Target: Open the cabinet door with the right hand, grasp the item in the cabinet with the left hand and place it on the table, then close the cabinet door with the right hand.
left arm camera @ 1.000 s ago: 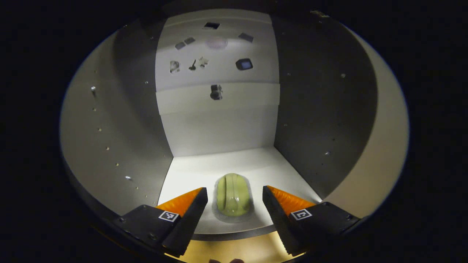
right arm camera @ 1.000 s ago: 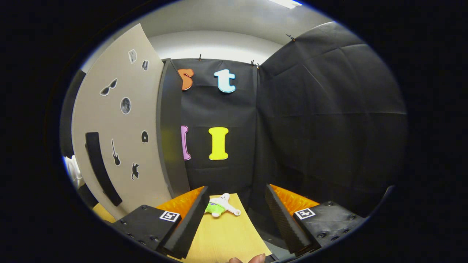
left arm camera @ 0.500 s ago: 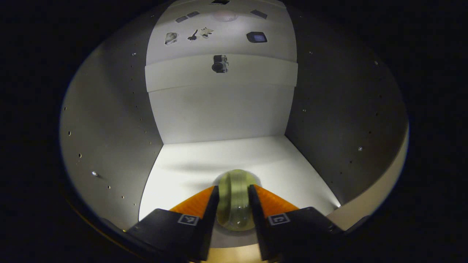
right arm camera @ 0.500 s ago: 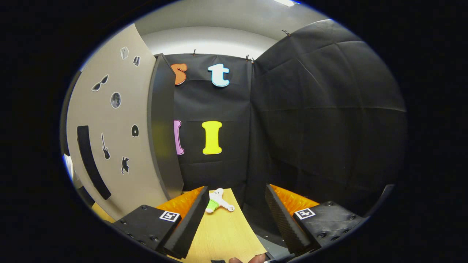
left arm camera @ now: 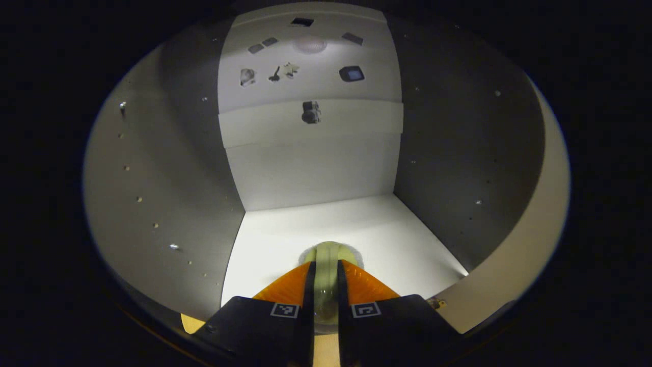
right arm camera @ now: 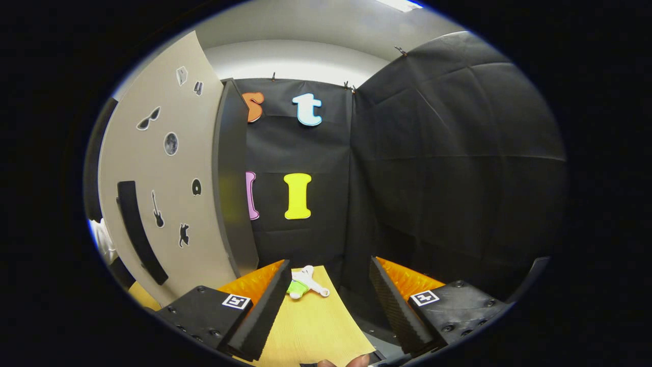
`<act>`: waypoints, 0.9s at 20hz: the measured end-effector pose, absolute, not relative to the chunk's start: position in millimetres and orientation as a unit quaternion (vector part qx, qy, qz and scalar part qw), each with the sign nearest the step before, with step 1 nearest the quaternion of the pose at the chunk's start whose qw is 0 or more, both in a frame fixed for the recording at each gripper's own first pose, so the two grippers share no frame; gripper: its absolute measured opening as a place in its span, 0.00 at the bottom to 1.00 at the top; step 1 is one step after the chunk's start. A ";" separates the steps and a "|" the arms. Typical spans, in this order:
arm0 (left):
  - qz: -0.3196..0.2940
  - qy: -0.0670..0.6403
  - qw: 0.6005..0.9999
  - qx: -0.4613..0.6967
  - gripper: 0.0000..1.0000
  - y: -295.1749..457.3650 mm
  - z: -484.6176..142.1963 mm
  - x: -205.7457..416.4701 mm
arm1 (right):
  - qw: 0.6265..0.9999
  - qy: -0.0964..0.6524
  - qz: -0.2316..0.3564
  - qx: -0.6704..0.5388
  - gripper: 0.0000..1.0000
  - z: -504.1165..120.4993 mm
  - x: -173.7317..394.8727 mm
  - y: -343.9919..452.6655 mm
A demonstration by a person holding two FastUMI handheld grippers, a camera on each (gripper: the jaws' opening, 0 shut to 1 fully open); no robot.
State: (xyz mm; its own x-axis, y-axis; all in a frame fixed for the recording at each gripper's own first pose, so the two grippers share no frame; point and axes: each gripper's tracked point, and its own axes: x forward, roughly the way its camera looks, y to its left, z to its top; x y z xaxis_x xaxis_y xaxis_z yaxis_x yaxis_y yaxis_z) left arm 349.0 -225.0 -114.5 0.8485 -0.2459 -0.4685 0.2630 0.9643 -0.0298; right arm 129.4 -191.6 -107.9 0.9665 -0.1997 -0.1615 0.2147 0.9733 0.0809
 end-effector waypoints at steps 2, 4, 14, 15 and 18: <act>-0.142 0.231 0.963 0.013 0.23 -217.8 -102.8 324.4 | 0.991 0.072 -0.103 0.052 0.98 -102.5 126.5 -183.0; -0.148 0.223 0.964 0.010 0.23 -209.7 -96.4 301.3 | 0.991 0.068 -0.099 0.058 0.98 -97.4 122.9 -170.8; -0.137 0.193 0.972 0.018 0.23 -180.5 -144.8 185.8 | 0.993 0.057 -0.086 0.056 0.98 -82.9 117.4 -131.9; -0.136 0.194 0.971 0.019 0.23 -182.0 -158.0 175.1 | 0.993 0.056 -0.086 0.057 0.98 -81.7 118.1 -130.2; -0.138 0.205 0.969 0.026 0.23 -191.5 -205.4 142.7 | 0.994 0.055 -0.084 0.051 0.98 -80.4 118.5 -126.6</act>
State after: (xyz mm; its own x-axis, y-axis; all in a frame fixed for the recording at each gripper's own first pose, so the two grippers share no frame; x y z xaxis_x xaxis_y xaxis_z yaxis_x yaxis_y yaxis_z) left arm 142.7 -191.5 -205.4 0.8777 -0.2563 -0.4049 0.2773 0.9608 -0.0071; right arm 118.5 -126.6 -80.4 0.9797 -0.1616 -0.1184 0.1729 0.9806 0.0923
